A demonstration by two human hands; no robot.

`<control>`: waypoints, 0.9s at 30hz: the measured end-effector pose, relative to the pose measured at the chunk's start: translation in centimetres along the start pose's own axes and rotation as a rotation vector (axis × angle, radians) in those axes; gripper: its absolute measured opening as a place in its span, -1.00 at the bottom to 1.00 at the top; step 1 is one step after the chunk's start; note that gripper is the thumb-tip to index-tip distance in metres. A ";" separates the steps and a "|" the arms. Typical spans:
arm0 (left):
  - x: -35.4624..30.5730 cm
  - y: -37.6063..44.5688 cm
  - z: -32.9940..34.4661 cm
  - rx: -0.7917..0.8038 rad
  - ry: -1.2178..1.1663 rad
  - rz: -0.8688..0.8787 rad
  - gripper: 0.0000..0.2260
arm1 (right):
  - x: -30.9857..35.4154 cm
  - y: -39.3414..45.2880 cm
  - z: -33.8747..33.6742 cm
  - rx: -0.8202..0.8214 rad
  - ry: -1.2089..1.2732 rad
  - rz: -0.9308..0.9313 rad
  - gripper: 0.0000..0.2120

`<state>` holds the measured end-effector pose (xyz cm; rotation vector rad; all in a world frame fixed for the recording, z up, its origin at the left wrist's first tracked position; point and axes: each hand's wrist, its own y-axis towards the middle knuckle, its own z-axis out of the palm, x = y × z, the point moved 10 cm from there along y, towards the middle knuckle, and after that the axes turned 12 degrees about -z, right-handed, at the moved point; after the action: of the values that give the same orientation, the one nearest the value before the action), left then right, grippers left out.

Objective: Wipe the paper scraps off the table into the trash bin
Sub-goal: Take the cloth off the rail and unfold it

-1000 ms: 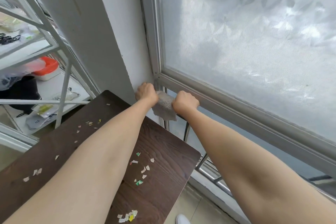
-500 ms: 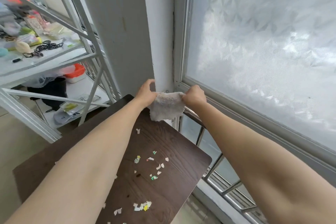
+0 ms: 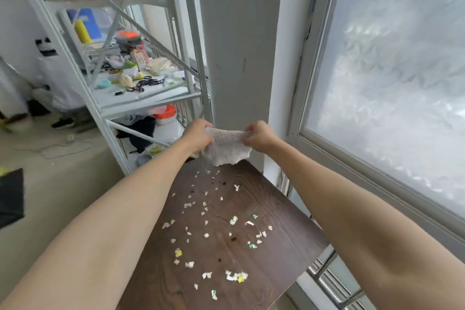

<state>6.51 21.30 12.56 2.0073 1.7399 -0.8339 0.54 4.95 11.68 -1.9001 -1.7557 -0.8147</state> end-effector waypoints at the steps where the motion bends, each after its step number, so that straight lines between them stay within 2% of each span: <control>1: 0.8 -0.3 -1.0 -0.033 0.021 -0.005 -0.86 | 0.9 0.0 0.5 0.001 0.001 -0.015 -0.85; 4: 3.0 -1.4 -3.5 -0.054 0.011 -0.036 -0.94 | 3.2 0.1 1.3 0.002 0.018 -0.038 -0.91; 6: 4.5 -2.1 -4.9 -0.033 -0.034 -0.067 -0.81 | 4.0 0.3 2.0 0.025 0.071 -0.034 -0.80; 8: 6.1 -2.5 -5.8 -0.004 -0.141 -0.121 -0.82 | 4.7 0.5 2.9 0.034 0.198 -0.034 -0.66; 9: 6.8 -2.7 -6.1 0.013 -0.220 -0.153 -0.84 | 5.0 0.6 3.4 0.039 0.267 -0.030 -0.66; 12: 8.4 -3.3 -5.8 0.118 -0.513 -0.247 -0.88 | 6.0 0.5 5.2 0.068 0.446 0.001 -0.86; 15: 9.2 -3.7 -5.4 0.156 -0.646 -0.302 -0.73 | 6.0 0.8 6.6 0.075 0.548 0.045 -0.88; 17: 9.6 -3.9 -5.4 0.138 -0.646 -0.329 -0.74 | 6.0 1.1 6.9 0.055 0.568 0.058 -0.84; 21: 9.0 -4.1 -4.7 0.169 -0.700 -0.324 -0.63 | 5.1 1.9 6.8 -0.024 0.467 0.074 -0.77; 25: 8.5 -3.7 -4.2 0.264 -0.817 -0.293 -0.37 | 4.6 2.1 6.0 -0.088 0.482 0.050 -0.78; 27: 7.8 -3.6 -4.3 0.277 -0.802 -0.242 -0.37 | 5.0 2.1 5.9 -0.024 0.562 -0.015 -0.39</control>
<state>4.35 30.57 11.32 1.2905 1.4300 -1.7392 3.54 12.36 10.85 -1.4729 -1.4118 -1.2332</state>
